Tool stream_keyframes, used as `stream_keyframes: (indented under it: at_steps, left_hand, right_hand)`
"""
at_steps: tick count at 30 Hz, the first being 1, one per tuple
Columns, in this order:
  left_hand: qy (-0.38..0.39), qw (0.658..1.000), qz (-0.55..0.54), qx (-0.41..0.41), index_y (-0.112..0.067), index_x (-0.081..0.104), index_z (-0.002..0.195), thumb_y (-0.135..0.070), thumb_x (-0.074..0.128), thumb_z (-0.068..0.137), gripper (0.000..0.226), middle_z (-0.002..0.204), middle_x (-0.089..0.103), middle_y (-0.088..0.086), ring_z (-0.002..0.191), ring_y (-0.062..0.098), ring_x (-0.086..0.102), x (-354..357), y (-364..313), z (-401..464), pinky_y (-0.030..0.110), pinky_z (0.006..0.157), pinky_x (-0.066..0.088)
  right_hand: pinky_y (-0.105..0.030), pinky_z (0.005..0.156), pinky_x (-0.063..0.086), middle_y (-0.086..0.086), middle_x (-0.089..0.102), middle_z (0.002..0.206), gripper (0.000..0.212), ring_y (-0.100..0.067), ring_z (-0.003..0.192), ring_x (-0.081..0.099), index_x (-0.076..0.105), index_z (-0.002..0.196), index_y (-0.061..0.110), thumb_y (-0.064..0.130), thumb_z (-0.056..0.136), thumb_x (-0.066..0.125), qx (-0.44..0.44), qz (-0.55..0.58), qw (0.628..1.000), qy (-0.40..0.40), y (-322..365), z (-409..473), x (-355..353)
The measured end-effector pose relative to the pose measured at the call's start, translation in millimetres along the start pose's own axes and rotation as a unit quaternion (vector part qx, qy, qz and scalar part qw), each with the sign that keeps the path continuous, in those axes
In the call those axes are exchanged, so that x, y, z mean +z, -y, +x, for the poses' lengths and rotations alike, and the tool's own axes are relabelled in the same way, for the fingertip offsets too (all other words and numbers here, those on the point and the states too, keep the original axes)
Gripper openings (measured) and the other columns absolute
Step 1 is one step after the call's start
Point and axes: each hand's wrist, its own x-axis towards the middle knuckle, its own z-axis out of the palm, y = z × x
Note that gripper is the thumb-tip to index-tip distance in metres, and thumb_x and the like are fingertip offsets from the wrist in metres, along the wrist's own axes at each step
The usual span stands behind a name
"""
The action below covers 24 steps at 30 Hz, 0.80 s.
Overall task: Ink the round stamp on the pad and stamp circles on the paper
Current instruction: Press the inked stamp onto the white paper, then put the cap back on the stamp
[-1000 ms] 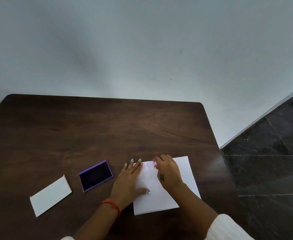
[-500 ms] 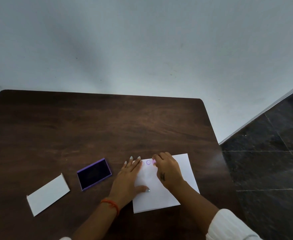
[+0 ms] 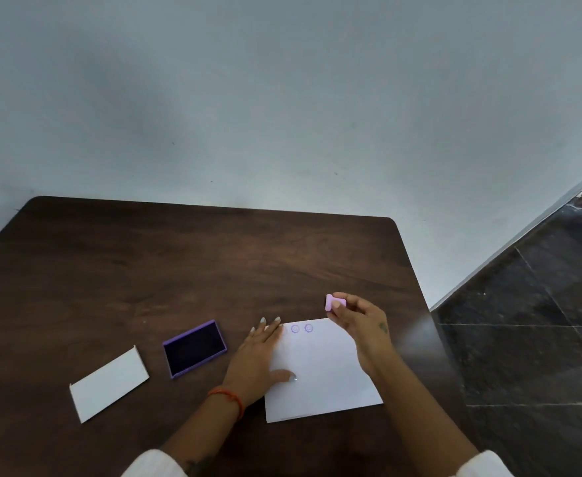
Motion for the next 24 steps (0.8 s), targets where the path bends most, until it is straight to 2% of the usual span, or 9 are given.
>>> stream_keyframes:
  at_steps: [5, 8, 10, 13, 17, 24]
  left_hand:
    - [-0.058, 0.997, -0.056, -0.016, -0.025, 0.011, 0.144, -0.048, 0.062, 0.079, 0.085, 0.156, 0.007, -0.009, 0.144, 0.013, -0.001, -8.5, -3.5, -10.3, 0.033, 0.117, 0.007]
    - [-0.100, 0.991, -0.075, -0.036, -0.030, 0.016, 0.143, -0.043, 0.065, 0.079, 0.082, 0.155, 0.011, -0.011, 0.143, 0.011, 0.002, -16.4, -2.0, -22.4, 0.040, 0.117, 0.014]
    - [-0.131, 0.987, -0.087, -0.042, -0.031, 0.020, 0.142, -0.038, 0.068, 0.078, 0.080, 0.155, 0.016, -0.011, 0.143, 0.009, 0.006, -20.5, 2.0, -34.8, 0.038, 0.116, 0.018]
    - [-0.172, 0.978, -0.102, -0.060, -0.031, 0.028, 0.139, -0.031, 0.071, 0.077, 0.076, 0.152, 0.027, -0.009, 0.141, 0.011, 0.018, -20.2, 11.3, -56.9, 0.025, 0.109, 0.024]
    - [-0.186, 0.970, -0.111, -0.108, -0.027, 0.037, 0.136, -0.028, 0.074, 0.074, 0.072, 0.144, 0.040, -0.003, 0.133, 0.014, 0.031, -12.0, 21.0, -81.5, 0.031, 0.110, 0.028]
    - [-0.177, 0.962, -0.121, -0.167, -0.023, 0.045, 0.130, -0.025, 0.078, 0.070, 0.069, 0.136, 0.045, 0.001, 0.123, 0.017, 0.039, 1.9, 25.9, -92.3, 0.036, 0.104, 0.042]
  right_hand:
    - [-0.024, 0.070, 0.060, -0.009, 0.075, 0.088, 0.013, -0.019, 0.081, 0.072, 0.070, 0.092, 0.003, 0.002, 0.084, 0.060, 0.112, 0.189, 0.975, 0.023, -10.8, -17.8, -8.2]
    - [-0.021, 0.063, 0.059, -0.008, 0.077, 0.085, 0.015, -0.015, 0.080, 0.073, 0.073, 0.088, 0.004, 0.004, 0.084, 0.059, 0.133, 0.252, 0.957, 0.058, -21.3, -28.5, -11.3]
    - [-0.021, 0.063, 0.059, -0.008, 0.077, 0.086, 0.015, -0.016, 0.081, 0.073, 0.074, 0.085, 0.005, 0.005, 0.082, 0.060, 0.142, 0.276, 0.948, 0.075, -27.8, -35.4, -11.1]
    - [-0.024, 0.062, 0.060, -0.011, 0.077, 0.090, 0.014, -0.019, 0.083, 0.073, 0.073, 0.089, 0.002, 0.005, 0.083, 0.061, 0.165, 0.290, 0.939, 0.086, -35.9, -45.7, -8.4]
    - [-0.028, 0.068, 0.062, -0.013, 0.076, 0.094, 0.014, -0.022, 0.087, 0.072, 0.072, 0.091, 0.002, 0.004, 0.081, 0.062, 0.193, 0.276, 0.937, 0.090, -47.4, -57.8, 0.2]
    - [-0.030, 0.074, 0.060, -0.014, 0.074, 0.097, 0.016, -0.023, 0.090, 0.071, 0.068, 0.098, 0.001, 0.003, 0.085, 0.059, 0.216, 0.227, 0.945, 0.099, -63.1, -70.1, 18.0]
